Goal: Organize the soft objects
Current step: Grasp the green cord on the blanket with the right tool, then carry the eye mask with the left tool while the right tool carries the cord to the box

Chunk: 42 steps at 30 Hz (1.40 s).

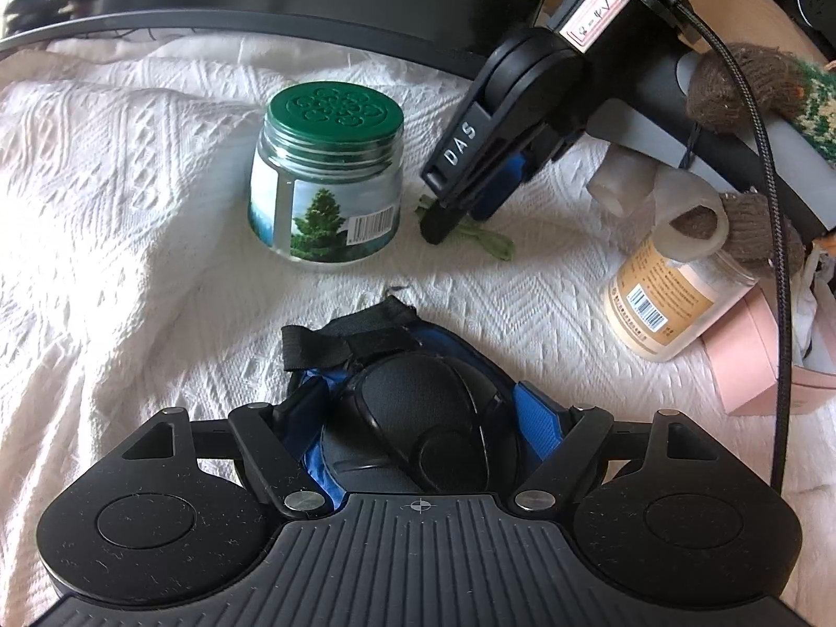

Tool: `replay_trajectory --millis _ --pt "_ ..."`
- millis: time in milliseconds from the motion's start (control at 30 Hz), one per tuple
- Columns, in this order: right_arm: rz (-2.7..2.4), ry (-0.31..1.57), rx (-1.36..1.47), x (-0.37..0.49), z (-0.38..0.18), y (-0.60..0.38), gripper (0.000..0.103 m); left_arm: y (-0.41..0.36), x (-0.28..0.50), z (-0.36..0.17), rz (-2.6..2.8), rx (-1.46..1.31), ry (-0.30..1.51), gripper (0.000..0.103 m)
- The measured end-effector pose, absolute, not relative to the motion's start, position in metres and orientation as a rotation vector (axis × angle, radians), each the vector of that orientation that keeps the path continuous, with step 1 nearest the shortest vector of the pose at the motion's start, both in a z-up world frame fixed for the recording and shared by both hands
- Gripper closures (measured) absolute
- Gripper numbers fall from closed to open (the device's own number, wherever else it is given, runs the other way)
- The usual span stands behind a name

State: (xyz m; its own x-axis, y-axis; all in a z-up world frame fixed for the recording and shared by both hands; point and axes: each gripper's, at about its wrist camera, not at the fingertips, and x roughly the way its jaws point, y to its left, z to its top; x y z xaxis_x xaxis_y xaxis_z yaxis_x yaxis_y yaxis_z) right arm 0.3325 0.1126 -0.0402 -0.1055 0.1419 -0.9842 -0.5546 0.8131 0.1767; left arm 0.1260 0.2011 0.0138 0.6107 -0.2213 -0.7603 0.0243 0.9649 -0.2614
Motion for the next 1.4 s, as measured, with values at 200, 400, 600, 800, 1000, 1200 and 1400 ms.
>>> replay_trajectory --millis 200,400,600,800,1000,1200,1400 --pt "0.612 1.64 -0.24 0.332 -0.041 0.097 0.082 0.2 0.126 0.012 -0.139 -0.229 0.905 0.02" --pt "0.588 1.601 -0.28 0.325 -0.037 0.096 0.081 0.192 0.128 0.011 -0.125 -0.171 0.918 0.02" --pt "0.596 1.563 -0.243 0.311 -0.014 0.093 0.082 0.193 0.121 0.013 -0.116 -0.197 0.87 0.021" --pt "0.599 1.466 -0.154 0.299 0.043 0.07 0.082 0.184 0.115 0.056 -0.158 -0.122 0.753 0.021" --pt "0.569 1.361 -0.076 0.298 0.088 0.048 0.082 0.171 0.129 0.102 -0.174 0.031 0.671 0.021" --pt "0.515 1.272 0.014 0.299 0.122 0.013 0.082 0.164 0.157 0.129 -0.165 0.148 0.638 0.021" --pt "0.447 1.133 0.098 0.279 0.17 -0.041 0.082 0.142 0.168 0.156 -0.204 0.178 0.576 0.021"
